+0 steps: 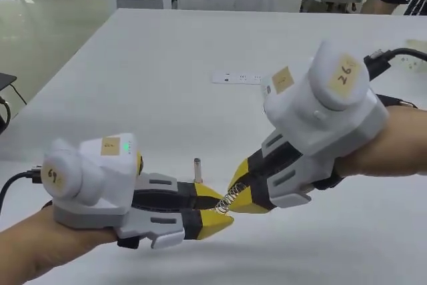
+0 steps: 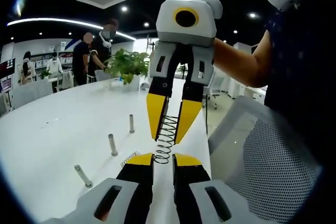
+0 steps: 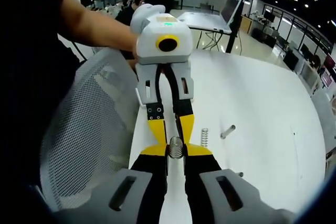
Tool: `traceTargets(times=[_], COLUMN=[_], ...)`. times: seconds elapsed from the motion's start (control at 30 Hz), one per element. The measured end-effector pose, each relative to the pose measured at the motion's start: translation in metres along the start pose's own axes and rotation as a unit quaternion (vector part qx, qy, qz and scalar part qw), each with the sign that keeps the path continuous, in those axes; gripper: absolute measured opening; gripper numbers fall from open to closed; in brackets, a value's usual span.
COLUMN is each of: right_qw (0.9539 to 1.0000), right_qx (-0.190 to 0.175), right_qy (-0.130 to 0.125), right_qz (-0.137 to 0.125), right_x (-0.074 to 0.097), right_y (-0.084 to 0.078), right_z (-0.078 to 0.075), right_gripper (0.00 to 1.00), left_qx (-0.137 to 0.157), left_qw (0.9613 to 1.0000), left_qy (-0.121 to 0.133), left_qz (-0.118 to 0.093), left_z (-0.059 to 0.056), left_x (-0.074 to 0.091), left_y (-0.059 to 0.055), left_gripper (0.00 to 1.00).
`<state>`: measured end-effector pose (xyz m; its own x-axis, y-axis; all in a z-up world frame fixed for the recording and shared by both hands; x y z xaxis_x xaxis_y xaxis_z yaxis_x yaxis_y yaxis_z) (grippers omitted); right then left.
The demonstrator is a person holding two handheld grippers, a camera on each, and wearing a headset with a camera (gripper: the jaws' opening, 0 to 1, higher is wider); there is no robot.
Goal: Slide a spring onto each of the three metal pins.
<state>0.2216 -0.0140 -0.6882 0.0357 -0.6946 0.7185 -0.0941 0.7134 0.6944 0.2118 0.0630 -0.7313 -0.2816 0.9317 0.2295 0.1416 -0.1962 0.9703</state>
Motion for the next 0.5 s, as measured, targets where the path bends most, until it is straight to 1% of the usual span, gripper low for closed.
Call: traceTargets(times=[0.23, 0.5], right_qw=[0.9999, 0.9997], right_qx=[0.001, -0.002], right_qy=[-0.006, -0.011], right_qz=[0.011, 0.02], right_x=[0.0031, 0.0058], right_y=[-0.0035, -0.0079], right_z=[-0.0012, -0.0021], right_gripper=[0.08, 0.08], left_qx=[0.007, 0.006], left_qw=[1.0, 0.9999], left_qy=[0.001, 0.013], left_qz=[-0.001, -0.004], left_z=[-0.0006, 0.0036], left_x=[0.0024, 0.0073], left_y=[0.0, -0.0004], left_gripper=[0.1, 0.19])
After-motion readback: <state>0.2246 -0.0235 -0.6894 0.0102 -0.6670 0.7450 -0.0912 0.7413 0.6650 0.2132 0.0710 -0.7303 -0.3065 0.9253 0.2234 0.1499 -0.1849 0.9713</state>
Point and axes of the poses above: the centre of the closed fingertips' face, and the gripper's own axes: x roughly backward along the fingers, z roughly to its left, y roughly out of its top, the point moved 6 cm from there along x, roughly backward along the fingers, and after that the axes turned 4 degrees about -z, right-handed, at the moved point
